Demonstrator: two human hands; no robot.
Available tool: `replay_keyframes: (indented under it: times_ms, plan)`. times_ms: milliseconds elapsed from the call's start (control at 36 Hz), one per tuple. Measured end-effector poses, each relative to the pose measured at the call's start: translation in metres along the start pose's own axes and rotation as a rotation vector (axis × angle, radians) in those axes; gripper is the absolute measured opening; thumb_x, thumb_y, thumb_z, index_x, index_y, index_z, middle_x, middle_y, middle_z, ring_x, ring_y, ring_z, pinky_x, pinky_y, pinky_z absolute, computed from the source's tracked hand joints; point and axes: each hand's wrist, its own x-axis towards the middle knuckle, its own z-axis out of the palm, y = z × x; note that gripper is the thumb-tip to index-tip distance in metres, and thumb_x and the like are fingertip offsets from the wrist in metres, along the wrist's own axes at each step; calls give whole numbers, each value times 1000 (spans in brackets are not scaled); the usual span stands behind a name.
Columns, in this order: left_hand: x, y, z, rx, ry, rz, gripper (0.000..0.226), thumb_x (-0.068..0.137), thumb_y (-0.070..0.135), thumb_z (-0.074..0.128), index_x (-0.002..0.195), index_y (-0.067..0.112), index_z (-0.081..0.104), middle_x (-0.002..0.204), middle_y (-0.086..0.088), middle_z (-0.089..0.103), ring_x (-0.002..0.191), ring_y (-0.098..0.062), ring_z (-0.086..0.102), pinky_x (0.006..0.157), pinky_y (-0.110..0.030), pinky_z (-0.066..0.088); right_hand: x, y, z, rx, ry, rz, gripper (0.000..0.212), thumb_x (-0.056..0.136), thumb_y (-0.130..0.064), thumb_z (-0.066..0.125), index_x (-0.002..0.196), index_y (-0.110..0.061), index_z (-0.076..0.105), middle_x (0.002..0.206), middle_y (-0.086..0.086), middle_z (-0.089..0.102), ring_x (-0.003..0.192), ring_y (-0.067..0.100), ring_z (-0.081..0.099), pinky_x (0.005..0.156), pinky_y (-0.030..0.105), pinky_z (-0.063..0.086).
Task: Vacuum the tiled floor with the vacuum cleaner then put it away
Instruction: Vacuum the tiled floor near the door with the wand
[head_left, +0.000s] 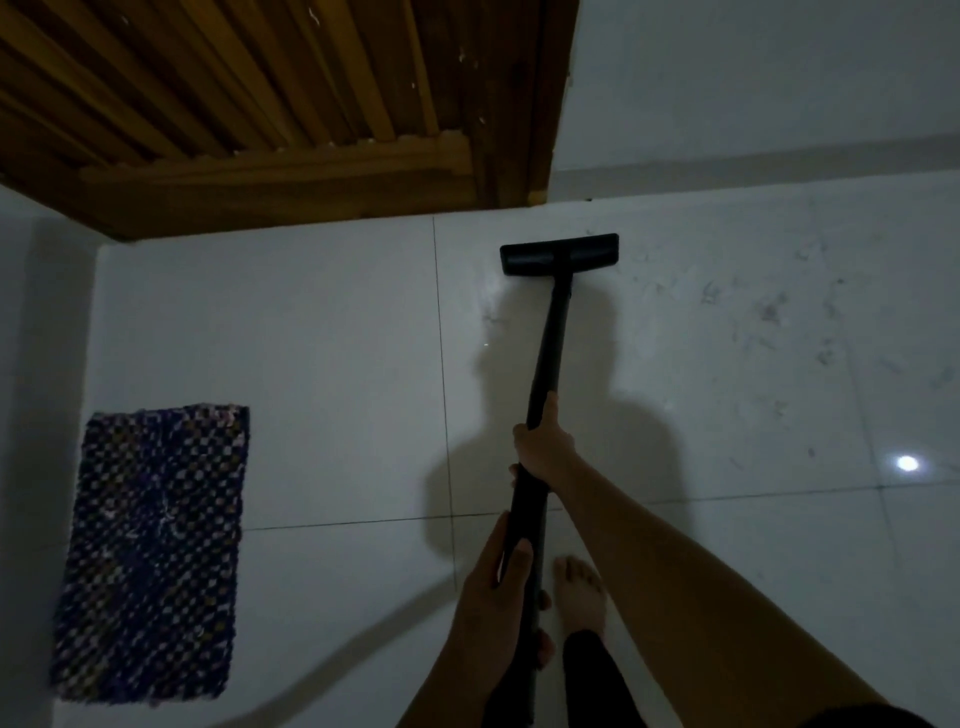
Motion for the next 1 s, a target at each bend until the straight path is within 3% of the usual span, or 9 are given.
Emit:
replay_keyframes:
  times_ms: [278,444,583,778,1000]
  plan:
    - [24,30,13,-65,19,55,47,96,34,41,142,35,30,73,-11,55,44,-19,49,39,-24,43,23,-38,-17,-29,-29,-32,77,97,-13,40,151,-37,-10,133,25,47,61,22,55,51,31,53]
    - [26,41,14,-106,2,74,46,97,33,42,142,32,34,76,-12,55,44,-18,49,39,-24,43,22,-42,-19,48,24,-124,74,95,-12,41,152,-35,-1,133,20,49,58,18,54,36,19,45]
    - [17,43,22,-102,-30,59,45,97,31,43,141,31,36,76,-14,54,42,-18,48,39,-22,42,10,-34,-32,109,95,-128,74,94,-12,43,152,-36,5,134,16,49,56,18,56,53,30,55]
    - [8,37,45,31,-71,89,49,96,35,44,143,36,31,81,-10,59,47,-18,53,46,-26,44,-6,-17,-69,106,167,-148,73,96,-15,44,152,-34,3,125,16,55,55,17,57,57,31,54]
    - [-5,38,80,19,-147,80,36,98,29,42,132,40,41,61,-5,57,39,-14,51,39,-21,44,-11,8,-106,156,211,-114,70,97,-17,45,153,-34,6,122,22,59,55,19,58,65,38,58]
